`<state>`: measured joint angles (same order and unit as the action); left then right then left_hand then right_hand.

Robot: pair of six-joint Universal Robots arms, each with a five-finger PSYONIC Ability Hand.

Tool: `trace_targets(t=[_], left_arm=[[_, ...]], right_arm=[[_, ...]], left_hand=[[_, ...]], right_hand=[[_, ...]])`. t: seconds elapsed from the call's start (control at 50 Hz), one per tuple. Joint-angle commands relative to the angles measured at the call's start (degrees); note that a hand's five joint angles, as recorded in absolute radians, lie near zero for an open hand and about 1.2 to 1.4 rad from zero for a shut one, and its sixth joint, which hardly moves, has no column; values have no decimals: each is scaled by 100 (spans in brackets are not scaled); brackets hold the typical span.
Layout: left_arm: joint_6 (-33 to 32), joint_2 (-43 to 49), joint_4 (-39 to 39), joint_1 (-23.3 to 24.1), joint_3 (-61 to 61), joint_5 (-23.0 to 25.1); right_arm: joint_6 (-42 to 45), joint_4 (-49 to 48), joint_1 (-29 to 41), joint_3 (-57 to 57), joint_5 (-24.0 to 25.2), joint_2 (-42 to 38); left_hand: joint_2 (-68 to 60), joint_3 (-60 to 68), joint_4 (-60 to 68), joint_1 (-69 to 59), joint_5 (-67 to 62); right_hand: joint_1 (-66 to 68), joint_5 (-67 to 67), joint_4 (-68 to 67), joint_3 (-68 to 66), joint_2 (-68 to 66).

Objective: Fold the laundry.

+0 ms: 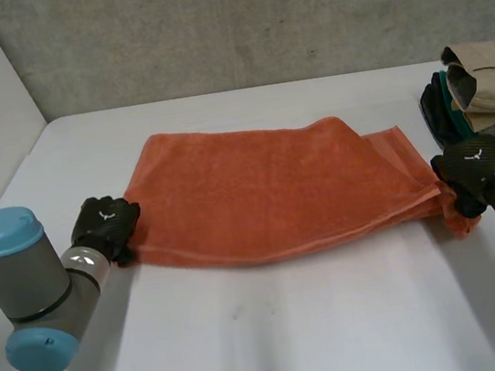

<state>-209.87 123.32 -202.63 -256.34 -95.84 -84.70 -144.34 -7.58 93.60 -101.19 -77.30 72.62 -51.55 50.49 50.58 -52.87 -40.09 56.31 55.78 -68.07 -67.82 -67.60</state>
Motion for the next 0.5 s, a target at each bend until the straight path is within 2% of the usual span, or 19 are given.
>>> trace_targets(t=[0.02, 0.1, 0.2, 0.24, 0.26, 0.34, 0.4, 0.46, 0.5], left_arm=[[-53, -62, 5, -65, 4, -73], [-124, -667, 92, -118, -145, -46], [-466, -2021, 803, -74, -619, -29], [-764, -2416, 1154, -65, -760, -29], [-1148, -2810, 1548, -82, -908, -29], [-2081, -3349, 2489, -82, -1242, 24], [-2400, -3341, 2685, -39, -1402, 51], [-2409, -3157, 2466, 23, -1428, 24], [-2321, -2570, 2054, 49, -1332, -2]], right_arm=[[64, 63, 18, 47, -13, -11], [160, 571, 27, 143, 22, 15], [871, 2389, -8, 503, 268, 94], [1196, 2978, -17, 565, 303, 173], [1520, 3512, -86, 583, 277, 261], [2241, 4385, -437, 539, 277, 340], [2341, 4274, -579, 565, 382, 341], [2165, 3941, -562, 565, 391, 323], [1884, 3527, -536, 548, 391, 227]], left_hand=[[-2845, 2951, 2942, -2713, -2991], [-2845, 2951, 2942, -2713, -2991], [-2845, 2951, 2942, -2713, -2991], [-2845, 2951, 2942, -2713, -2991], [-2845, 2951, 2942, -2713, -2991], [-2845, 2951, 2942, -2713, -2991], [-2845, 2951, 2942, -2713, -2991], [-2845, 2951, 2942, -2713, -2991], [-2845, 2951, 2942, -2713, -2991]], right_hand=[[2369, 1422, -1193, -1218, -1240], [2369, 1422, -1193, -1218, -1240], [2369, 1422, -1193, -1218, -1240], [2369, 1422, -1193, -1218, -1240], [2369, 1422, -1193, -1218, -1240], [2369, 1422, -1193, -1218, -1240], [2369, 1422, -1193, -1218, -1240], [2369, 1422, -1193, -1218, -1240], [2369, 1422, -1193, -1218, -1240]])
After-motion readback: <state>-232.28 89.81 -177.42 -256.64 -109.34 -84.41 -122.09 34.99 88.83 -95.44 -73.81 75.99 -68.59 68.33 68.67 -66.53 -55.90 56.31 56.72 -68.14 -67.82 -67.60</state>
